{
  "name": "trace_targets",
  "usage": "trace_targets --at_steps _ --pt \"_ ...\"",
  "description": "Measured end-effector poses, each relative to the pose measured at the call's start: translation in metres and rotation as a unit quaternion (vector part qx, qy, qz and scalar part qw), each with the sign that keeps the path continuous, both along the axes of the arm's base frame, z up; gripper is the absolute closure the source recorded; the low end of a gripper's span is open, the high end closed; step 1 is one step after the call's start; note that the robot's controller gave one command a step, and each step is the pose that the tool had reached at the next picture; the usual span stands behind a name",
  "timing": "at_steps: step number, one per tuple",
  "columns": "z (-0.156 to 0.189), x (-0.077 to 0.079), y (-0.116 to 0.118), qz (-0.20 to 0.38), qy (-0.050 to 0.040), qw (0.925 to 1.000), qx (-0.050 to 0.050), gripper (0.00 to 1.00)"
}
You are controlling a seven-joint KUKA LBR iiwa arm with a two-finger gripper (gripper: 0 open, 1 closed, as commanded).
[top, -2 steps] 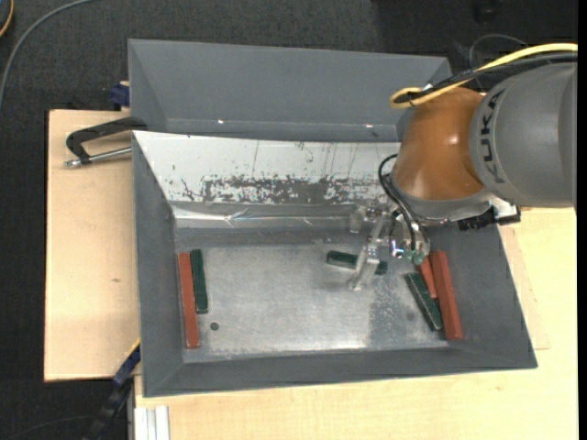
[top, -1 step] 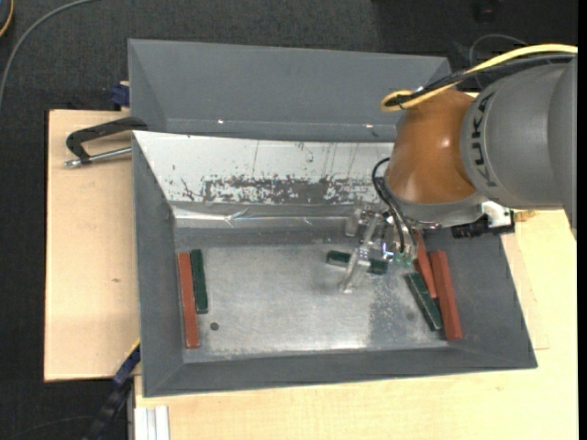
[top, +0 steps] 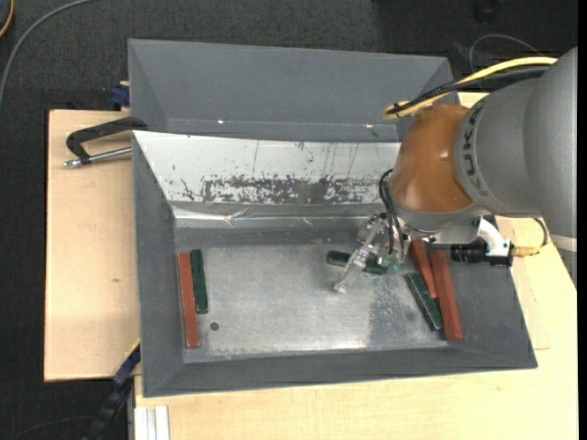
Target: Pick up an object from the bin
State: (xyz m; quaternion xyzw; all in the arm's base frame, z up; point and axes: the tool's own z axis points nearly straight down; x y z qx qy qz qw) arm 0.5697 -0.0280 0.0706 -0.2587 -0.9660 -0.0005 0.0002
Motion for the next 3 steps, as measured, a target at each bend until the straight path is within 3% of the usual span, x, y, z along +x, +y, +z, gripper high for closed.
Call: trace_targets --at_steps 1,2,3 --pt "0.001 0.001 0.0 0.001 -0.0009 1.0 0.0 0.0" --pt "0.001 0.001 0.001 0.001 -0.0007 1.0 -0.001 1.0" --pt "0.07 0.003 0.001 0.002 -0.0058 1.0 0.0 1.0"
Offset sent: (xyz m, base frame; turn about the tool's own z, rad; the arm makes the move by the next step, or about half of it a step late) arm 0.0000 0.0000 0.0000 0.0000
